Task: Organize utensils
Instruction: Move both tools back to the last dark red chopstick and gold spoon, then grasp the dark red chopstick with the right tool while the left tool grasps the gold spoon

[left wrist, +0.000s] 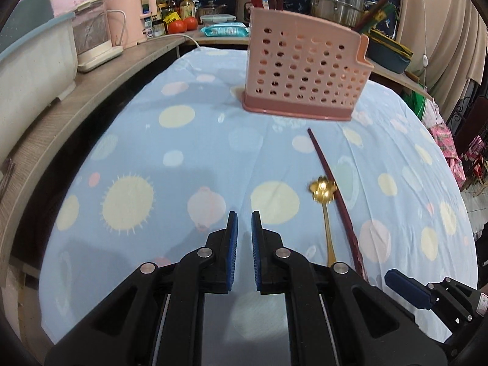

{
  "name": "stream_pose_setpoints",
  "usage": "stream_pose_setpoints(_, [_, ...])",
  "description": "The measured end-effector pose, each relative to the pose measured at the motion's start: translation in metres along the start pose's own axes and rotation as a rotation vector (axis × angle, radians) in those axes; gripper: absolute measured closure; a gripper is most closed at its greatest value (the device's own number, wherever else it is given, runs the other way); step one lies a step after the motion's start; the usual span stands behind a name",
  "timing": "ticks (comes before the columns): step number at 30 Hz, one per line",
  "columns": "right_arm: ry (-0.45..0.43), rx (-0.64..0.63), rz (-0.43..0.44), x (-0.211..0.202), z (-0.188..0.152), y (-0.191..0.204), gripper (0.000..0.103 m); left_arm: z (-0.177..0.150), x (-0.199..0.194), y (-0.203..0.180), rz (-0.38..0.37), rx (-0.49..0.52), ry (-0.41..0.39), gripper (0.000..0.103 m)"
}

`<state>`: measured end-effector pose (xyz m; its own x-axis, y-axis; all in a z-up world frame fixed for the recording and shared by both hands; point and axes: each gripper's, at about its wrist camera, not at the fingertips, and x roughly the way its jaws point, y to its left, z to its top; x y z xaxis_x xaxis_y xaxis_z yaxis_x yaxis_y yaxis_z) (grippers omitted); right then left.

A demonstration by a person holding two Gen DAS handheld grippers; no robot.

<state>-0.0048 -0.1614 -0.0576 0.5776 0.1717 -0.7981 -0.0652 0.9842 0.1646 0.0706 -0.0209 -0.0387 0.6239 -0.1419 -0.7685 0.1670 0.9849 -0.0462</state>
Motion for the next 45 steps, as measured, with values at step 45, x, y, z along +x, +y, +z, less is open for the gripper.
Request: stream_pose_setpoints(45, [-0.039,0.088,-0.055,-0.014,-0.004,-0.036,0.096,-0.033,0.010,-0.059,-0.148,0.087,0.088,0.068])
